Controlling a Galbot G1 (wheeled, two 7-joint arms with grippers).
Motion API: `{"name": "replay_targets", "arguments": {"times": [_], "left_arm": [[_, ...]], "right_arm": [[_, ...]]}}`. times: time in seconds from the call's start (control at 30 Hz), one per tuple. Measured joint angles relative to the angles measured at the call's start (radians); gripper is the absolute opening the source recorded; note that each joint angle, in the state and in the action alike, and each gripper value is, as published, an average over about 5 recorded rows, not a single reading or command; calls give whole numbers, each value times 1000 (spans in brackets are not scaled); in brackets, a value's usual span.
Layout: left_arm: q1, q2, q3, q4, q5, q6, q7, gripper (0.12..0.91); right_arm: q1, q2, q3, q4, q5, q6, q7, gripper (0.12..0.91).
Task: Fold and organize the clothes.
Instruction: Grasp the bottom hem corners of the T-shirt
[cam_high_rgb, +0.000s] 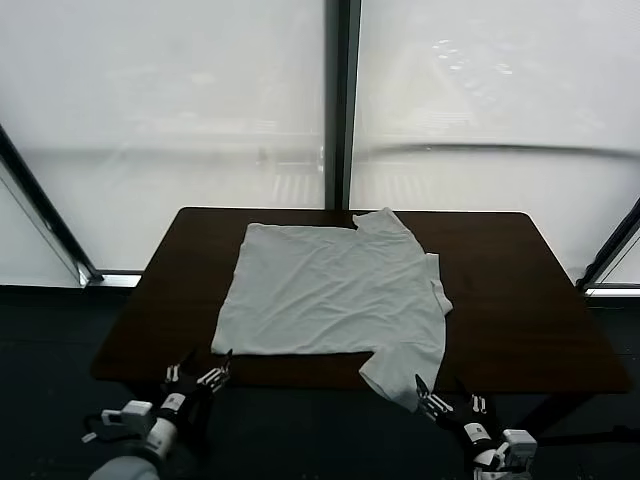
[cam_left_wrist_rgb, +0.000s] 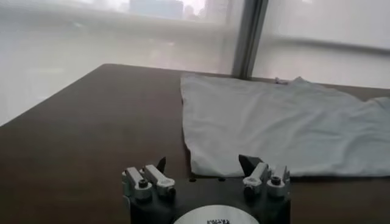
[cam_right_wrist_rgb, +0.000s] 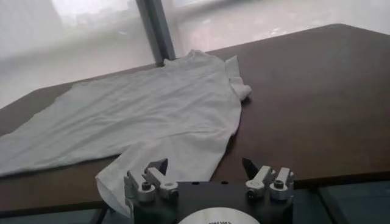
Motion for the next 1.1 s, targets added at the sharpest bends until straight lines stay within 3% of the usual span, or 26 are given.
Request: {"name": "replay_targets", "arguments": {"times": [0.4, 0.47, 0.57, 0.73, 1.0, 1.1], "left_arm": [[-10, -11, 4, 27, -11, 4, -4, 893], [-10, -11, 5, 31, -14, 3, -4, 836], [-12, -12, 5, 34, -17, 2, -3, 670], [-13, -11, 6, 37, -19, 1, -3, 408], [-13, -14, 8, 41, -20, -4, -3, 252], [-7, -19, 8, 37, -20, -6, -3, 178]], "right_arm": [[10, 18, -27, -9, -39, -13, 13, 905], [14, 20, -32, -9, -40, -16, 13, 897], [17, 22, -38, -12, -41, -19, 14, 846], [20, 24, -40, -26, -42, -16, 14, 692], [14, 22, -39, -24, -41, -12, 12, 230], [4, 17, -36, -14, -38, -11, 10, 143]]}}
